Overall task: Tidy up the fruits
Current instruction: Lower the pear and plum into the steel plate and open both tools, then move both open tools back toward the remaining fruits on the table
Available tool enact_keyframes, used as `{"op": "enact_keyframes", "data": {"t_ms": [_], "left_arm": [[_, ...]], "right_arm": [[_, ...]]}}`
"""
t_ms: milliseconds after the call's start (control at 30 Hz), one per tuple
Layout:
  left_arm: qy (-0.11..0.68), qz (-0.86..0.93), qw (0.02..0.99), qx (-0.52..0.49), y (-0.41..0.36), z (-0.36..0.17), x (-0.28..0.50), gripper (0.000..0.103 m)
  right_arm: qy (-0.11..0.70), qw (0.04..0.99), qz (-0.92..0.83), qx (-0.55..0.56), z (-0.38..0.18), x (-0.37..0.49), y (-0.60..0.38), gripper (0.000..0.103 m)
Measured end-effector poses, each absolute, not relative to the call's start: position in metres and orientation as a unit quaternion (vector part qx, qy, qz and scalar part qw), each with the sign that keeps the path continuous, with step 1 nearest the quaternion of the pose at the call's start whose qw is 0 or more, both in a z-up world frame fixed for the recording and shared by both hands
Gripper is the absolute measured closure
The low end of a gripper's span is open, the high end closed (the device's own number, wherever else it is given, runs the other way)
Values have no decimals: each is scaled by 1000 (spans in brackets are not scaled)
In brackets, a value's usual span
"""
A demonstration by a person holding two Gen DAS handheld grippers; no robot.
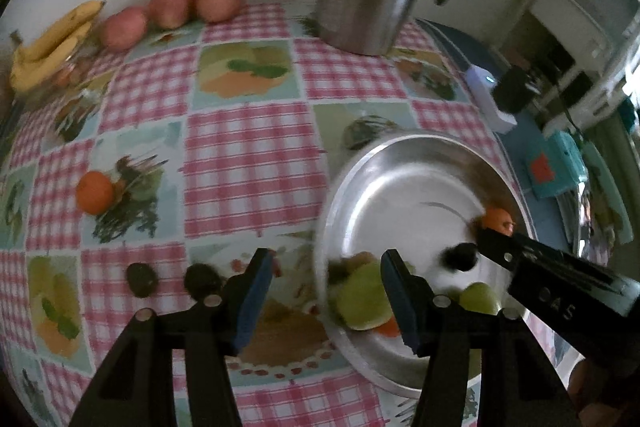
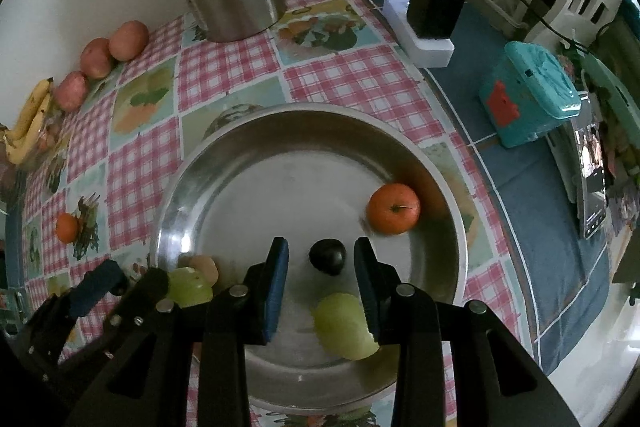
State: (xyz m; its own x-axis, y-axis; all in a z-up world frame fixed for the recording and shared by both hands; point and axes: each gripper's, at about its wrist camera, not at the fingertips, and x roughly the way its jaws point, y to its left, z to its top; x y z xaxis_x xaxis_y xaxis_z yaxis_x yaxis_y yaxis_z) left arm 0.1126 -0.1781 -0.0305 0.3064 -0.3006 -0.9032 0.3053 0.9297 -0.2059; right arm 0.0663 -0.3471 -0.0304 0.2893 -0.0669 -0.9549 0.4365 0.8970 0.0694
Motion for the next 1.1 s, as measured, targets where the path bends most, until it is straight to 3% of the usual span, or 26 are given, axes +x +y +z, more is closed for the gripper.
{"op": "enact_keyframes", "data": {"t_ms": [633, 933, 1000, 1033, 1100], "left_arm": [[578, -42, 808, -106, -67, -28, 138, 33], [571, -31, 812, -118, -51, -23, 138, 27], [571, -27, 813, -114, -50, -23, 139, 21], [571, -24, 813, -111, -50, -23, 138, 18], [570, -15, 815, -105, -49, -24, 139, 4]], "right_arm": [[575, 802, -113, 119, -21, 79, -301, 68], [569, 811, -96, 100, -13, 81, -284, 68], [572, 809, -94, 95, -14, 83, -281, 62], [573, 808, -94, 94, -15, 84, -280, 54], [578, 805, -97, 89, -18, 86, -280, 49]]}}
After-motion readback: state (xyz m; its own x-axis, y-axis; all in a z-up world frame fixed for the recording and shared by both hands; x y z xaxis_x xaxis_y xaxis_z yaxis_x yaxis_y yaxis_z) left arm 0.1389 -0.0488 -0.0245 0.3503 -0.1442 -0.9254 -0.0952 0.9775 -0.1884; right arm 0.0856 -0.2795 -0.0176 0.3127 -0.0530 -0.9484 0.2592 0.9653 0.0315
